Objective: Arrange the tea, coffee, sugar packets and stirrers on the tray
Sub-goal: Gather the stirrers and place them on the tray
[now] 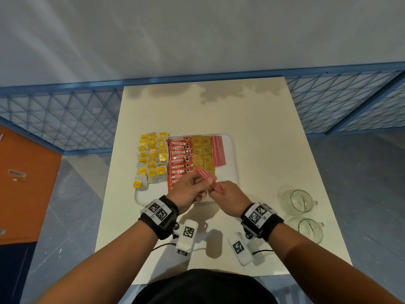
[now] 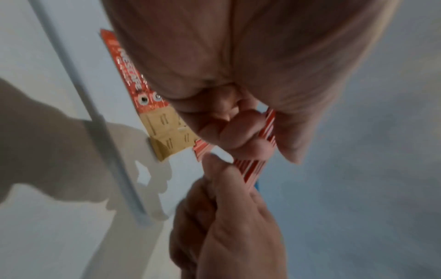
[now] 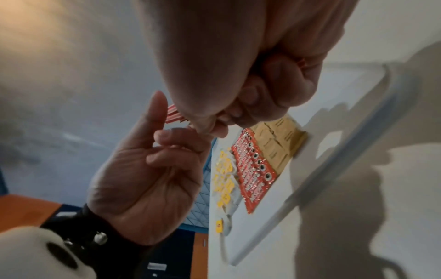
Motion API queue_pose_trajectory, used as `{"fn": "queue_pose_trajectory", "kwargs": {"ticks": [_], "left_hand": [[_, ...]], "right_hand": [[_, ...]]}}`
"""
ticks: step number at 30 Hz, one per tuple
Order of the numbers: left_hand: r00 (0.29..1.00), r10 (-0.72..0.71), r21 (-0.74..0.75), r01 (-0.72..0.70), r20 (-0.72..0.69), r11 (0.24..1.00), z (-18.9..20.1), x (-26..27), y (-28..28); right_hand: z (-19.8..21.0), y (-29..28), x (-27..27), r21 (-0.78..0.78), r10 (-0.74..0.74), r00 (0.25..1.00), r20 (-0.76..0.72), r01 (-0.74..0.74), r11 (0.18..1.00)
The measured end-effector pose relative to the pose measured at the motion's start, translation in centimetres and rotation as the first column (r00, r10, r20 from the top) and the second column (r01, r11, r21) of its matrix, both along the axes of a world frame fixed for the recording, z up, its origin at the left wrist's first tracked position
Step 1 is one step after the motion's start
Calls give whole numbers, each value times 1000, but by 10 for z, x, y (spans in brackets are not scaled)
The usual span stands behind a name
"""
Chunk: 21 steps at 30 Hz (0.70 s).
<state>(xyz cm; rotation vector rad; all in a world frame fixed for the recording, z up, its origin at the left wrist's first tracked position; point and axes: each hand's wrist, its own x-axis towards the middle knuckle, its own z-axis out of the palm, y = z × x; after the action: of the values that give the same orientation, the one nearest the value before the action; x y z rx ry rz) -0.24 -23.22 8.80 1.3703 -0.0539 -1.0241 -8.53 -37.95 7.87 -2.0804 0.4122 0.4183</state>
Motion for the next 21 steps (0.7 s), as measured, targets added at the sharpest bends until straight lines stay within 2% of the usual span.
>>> {"fn": "queue_pose_trajectory", "kwargs": {"ticks": [3, 6, 10, 15, 18, 21], "left_hand": [[999, 45, -66, -44, 3, 997, 1, 1, -5], [1000, 7, -81, -5, 25, 997, 7, 5, -5], [996, -15, -57, 20, 84, 998, 16, 15, 1], [994, -16, -82, 26, 111, 996, 20, 27, 8], [988, -68, -103, 83, 141, 991, 17, 24, 7], [994, -36, -93, 46, 103, 995, 15, 22, 5]], "right_hand": [[7, 5, 6, 94, -1, 1000, 23, -1, 996], [16, 6, 9, 189, 1, 1000, 22, -5, 982], [16, 1, 5, 281, 39, 994, -106, -8, 960], [13, -3, 1, 177, 160, 959, -233, -120, 977], [12, -2, 4, 103, 166, 950, -266, -143, 984], [12, 1, 6, 98, 142, 951, -274, -120, 988]]}}
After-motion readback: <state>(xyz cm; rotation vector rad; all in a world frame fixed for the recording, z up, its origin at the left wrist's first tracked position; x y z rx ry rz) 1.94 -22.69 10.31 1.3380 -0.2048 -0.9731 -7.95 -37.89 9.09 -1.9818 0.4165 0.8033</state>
